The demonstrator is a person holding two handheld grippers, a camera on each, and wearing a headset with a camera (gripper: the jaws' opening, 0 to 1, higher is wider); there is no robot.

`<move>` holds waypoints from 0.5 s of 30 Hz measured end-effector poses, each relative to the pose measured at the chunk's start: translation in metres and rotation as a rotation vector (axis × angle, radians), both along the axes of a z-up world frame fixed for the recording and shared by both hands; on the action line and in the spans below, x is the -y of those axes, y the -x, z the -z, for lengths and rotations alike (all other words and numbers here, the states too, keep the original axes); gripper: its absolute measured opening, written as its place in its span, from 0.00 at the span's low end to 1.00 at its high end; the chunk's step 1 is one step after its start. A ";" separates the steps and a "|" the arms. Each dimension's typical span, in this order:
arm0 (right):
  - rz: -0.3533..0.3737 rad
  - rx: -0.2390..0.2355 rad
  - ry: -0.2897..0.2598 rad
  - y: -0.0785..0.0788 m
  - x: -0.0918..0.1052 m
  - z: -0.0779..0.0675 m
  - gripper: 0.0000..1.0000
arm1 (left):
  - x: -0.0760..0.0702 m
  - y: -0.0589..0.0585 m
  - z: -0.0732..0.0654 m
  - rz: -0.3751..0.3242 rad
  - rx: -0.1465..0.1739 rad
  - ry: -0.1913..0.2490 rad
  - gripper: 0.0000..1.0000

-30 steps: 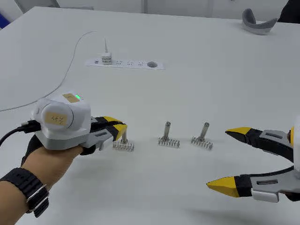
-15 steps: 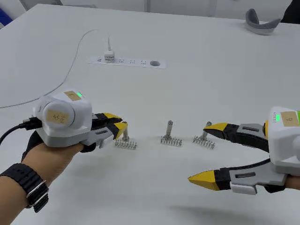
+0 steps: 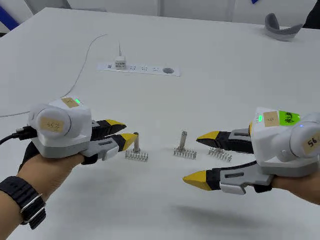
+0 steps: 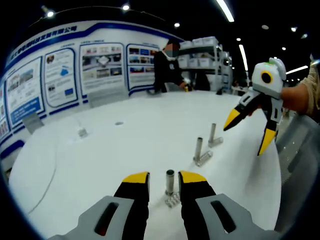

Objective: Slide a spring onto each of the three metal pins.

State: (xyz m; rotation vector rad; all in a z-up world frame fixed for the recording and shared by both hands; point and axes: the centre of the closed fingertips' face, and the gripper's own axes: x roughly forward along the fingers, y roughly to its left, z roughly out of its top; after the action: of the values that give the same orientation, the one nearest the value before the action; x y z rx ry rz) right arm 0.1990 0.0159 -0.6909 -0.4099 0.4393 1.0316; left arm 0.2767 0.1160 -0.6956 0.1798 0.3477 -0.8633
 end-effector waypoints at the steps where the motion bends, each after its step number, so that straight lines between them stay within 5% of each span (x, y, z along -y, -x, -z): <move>1: -0.002 0.001 0.002 -0.001 -0.002 0.000 0.50 | -0.001 0.001 -0.002 0.000 -0.001 0.011 0.26; 15: 0.004 -0.022 0.024 -0.028 -0.029 0.012 0.33 | -0.009 0.025 0.010 0.035 -0.046 0.045 0.42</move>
State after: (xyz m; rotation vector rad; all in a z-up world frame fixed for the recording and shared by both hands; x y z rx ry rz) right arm 0.2271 0.0446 -0.7029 -0.4194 0.4731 1.0286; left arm 0.2514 0.1248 -0.7055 0.1247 0.3685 -0.9106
